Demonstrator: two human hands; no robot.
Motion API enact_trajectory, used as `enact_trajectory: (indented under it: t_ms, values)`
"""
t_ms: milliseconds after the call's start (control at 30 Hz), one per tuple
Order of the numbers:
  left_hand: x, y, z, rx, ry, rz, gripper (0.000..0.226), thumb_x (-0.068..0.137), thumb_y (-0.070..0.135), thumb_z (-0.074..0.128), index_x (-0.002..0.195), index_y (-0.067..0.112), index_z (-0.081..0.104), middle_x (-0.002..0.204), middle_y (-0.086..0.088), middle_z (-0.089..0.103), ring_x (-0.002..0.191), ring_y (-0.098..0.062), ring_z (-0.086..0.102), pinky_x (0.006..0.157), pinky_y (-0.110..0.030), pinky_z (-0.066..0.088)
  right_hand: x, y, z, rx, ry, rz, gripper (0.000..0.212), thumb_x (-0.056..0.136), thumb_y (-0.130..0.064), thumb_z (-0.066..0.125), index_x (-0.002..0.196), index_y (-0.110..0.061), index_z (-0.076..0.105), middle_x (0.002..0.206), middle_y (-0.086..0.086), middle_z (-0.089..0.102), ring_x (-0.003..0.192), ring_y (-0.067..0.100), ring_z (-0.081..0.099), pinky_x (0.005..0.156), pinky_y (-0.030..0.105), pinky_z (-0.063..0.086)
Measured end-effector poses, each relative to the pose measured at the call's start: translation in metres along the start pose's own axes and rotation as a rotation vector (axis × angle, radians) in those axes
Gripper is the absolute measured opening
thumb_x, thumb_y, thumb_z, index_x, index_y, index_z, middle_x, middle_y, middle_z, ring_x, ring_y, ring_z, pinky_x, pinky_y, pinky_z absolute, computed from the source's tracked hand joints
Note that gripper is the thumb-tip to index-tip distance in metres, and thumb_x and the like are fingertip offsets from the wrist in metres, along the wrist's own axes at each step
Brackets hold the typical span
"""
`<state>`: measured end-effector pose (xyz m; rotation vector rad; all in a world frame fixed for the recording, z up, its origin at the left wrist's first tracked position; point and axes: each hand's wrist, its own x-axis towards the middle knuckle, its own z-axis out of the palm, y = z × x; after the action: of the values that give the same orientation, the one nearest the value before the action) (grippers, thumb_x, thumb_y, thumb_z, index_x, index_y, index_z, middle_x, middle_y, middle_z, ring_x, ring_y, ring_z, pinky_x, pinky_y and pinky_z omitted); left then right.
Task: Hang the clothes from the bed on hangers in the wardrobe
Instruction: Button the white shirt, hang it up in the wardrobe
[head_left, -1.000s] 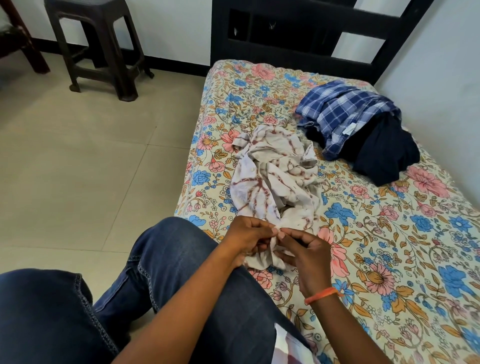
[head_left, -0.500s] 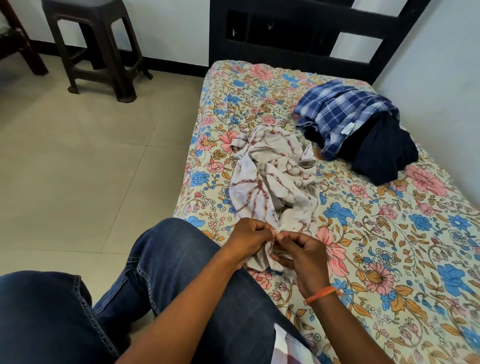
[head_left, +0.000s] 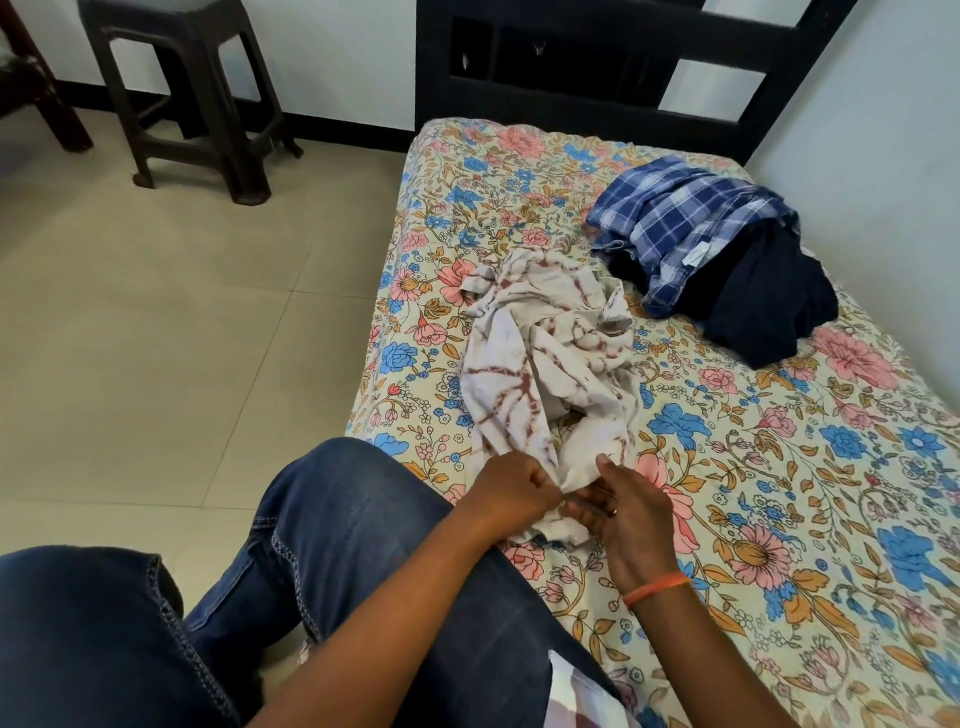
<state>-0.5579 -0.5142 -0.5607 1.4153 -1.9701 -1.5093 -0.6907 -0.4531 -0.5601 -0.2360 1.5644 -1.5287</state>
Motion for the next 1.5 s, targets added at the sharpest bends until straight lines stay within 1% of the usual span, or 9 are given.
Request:
enact_trajectory:
  t_ms: [200,367,533,667,767,967,1100,1267,1500]
  values:
    - [-0.002,-0.001,0.001,0.130,-0.022,0.085,0.013,0.076,0.019,0.067,0.066,0.020,0.061,0.067,0.010,0.061,0.061,-0.001,0.054,0.064,-0.026,0.048,0.010,0.002,0.002,-0.014,0.109,-0.055,0.003,0.092,-0.005,0.065,0.091,-0.002,0.067,0.079,0.013,0.068,0.066,0.023,0.067,0.050,0.031,0.056]
    - [0.004,0.008,-0.006,0.011,0.460,0.168,0.012,0.082,0.024,0.065,0.073,0.018,0.063,0.072,0.009,0.058,0.069,-0.003,0.055,0.059,-0.019,0.043,0.010,0.001,0.003,-0.072,0.126,-0.160,0.005,0.089,-0.004,0.069,0.091,0.001,0.069,0.076,0.017,0.068,0.058,0.025,0.066,0.049,0.029,0.057]
    - [0.029,0.010,-0.008,0.556,0.657,0.278,0.005,0.088,0.016,0.063,0.088,0.014,0.067,0.086,-0.003,0.063,0.082,-0.024,0.054,0.060,-0.035,0.042,0.011,-0.007,0.007,-0.123,0.111,-0.230,0.005,0.087,-0.001,0.071,0.091,-0.001,0.068,0.071,0.015,0.063,0.054,0.022,0.060,0.045,0.025,0.053]
    - [0.037,0.015,0.000,0.809,0.514,0.213,0.013,0.080,0.007,0.064,0.091,0.011,0.070,0.094,-0.010,0.066,0.092,-0.031,0.058,0.061,-0.035,0.040,0.017,-0.003,0.010,-0.180,0.087,-0.233,0.007,0.086,-0.003,0.072,0.083,-0.007,0.067,0.065,0.009,0.061,0.058,0.026,0.059,0.051,0.036,0.058]
    - [0.035,-0.001,0.001,0.657,0.469,0.066,0.029,0.094,0.003,0.044,0.117,0.011,0.059,0.112,-0.011,0.061,0.105,-0.029,0.056,0.076,-0.037,0.046,0.024,0.005,0.008,-0.230,0.093,-0.239,0.009,0.087,-0.005,0.071,0.081,-0.009,0.066,0.061,0.009,0.061,0.057,0.025,0.061,0.063,0.049,0.060]
    - [0.044,-0.021,0.000,0.374,0.499,0.010,0.026,0.094,0.008,0.037,0.087,0.009,0.063,0.087,-0.009,0.064,0.082,-0.028,0.060,0.061,-0.034,0.039,0.031,0.018,0.010,-0.304,0.112,-0.323,0.017,0.089,-0.005,0.068,0.074,-0.011,0.063,0.061,0.013,0.060,0.053,0.023,0.058,0.058,0.040,0.055]
    - [0.046,-0.020,-0.001,0.341,0.485,-0.013,0.018,0.089,0.011,0.045,0.076,0.012,0.058,0.078,-0.004,0.061,0.073,-0.024,0.056,0.056,-0.031,0.034,0.032,0.019,0.009,-0.450,0.114,-0.460,0.017,0.089,-0.014,0.070,0.074,-0.017,0.063,0.072,0.010,0.066,0.070,0.035,0.064,0.066,0.042,0.056]
    - [0.033,-0.013,-0.007,-0.027,0.352,0.096,0.018,0.083,0.012,0.067,0.072,0.026,0.066,0.067,0.016,0.063,0.065,0.002,0.059,0.057,-0.011,0.040,0.016,0.009,0.014,-0.671,0.036,-0.807,0.015,0.089,-0.005,0.068,0.081,-0.017,0.062,0.080,-0.005,0.061,0.076,0.008,0.057,0.067,0.018,0.045]
    - [0.019,-0.001,-0.007,-0.316,0.228,0.161,0.007,0.087,0.014,0.071,0.083,0.017,0.075,0.074,0.009,0.072,0.068,0.005,0.064,0.064,-0.008,0.044,0.006,0.013,0.022,-0.844,0.001,-0.984,0.011,0.089,-0.003,0.067,0.090,-0.013,0.063,0.084,-0.004,0.059,0.075,0.014,0.058,0.065,0.035,0.052]
